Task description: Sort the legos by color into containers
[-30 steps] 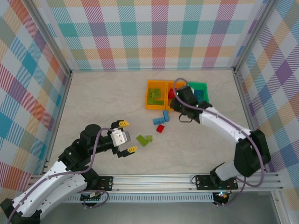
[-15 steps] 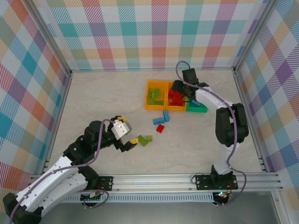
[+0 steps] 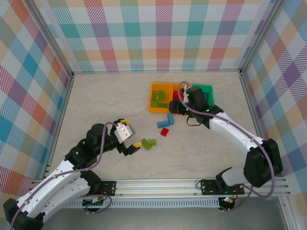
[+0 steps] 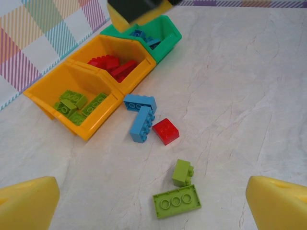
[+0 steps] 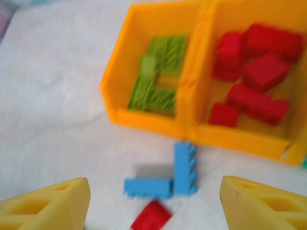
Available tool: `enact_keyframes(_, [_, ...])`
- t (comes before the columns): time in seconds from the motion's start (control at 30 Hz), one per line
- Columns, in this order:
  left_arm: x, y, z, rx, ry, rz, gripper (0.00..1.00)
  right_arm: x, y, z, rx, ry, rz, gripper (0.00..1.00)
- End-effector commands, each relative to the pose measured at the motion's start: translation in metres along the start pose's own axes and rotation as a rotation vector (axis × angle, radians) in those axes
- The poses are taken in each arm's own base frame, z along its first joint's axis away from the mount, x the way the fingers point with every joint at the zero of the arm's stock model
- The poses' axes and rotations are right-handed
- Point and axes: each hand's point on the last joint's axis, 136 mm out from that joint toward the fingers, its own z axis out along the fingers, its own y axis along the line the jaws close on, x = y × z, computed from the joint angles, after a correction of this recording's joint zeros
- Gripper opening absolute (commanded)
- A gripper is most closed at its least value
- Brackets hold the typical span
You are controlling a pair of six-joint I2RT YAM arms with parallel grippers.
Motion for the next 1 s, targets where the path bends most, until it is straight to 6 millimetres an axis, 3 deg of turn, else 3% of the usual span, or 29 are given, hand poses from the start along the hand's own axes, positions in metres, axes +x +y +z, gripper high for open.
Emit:
enact_keyframes(0.0, [-0.014, 0.004, -0.003, 0.005, -0.037, 0.023, 1.00, 0.044, 0.013, 0.010, 0.027, 0.127, -0.112, 0.72])
enact_keyframes(0.2, [-0.012, 0.004, -0.003, 0.005, -0.029, 0.022, 1.00, 0.070, 0.025, 0.050, 0.128, 0.262, -0.215, 0.72])
enact_keyframes(0.43, [-0.009, 0.006, -0.005, -0.009, -0.022, 0.032, 1.00, 0.083, 0.017, 0.091, 0.211, 0.375, -0.244, 0.78])
enact_keyframes(0.73, [-0.012, 0.005, -0.006, -0.003, -0.030, 0.034, 1.00, 0.094, 0.010, 0.112, 0.245, 0.409, -0.239, 0.80])
enact_keyframes(0.97, [-0.011, 0.005, -0.006, -0.006, -0.030, 0.037, 1.00, 0.110, 0.012, 0.116, 0.236, 0.449, -0.221, 0.71])
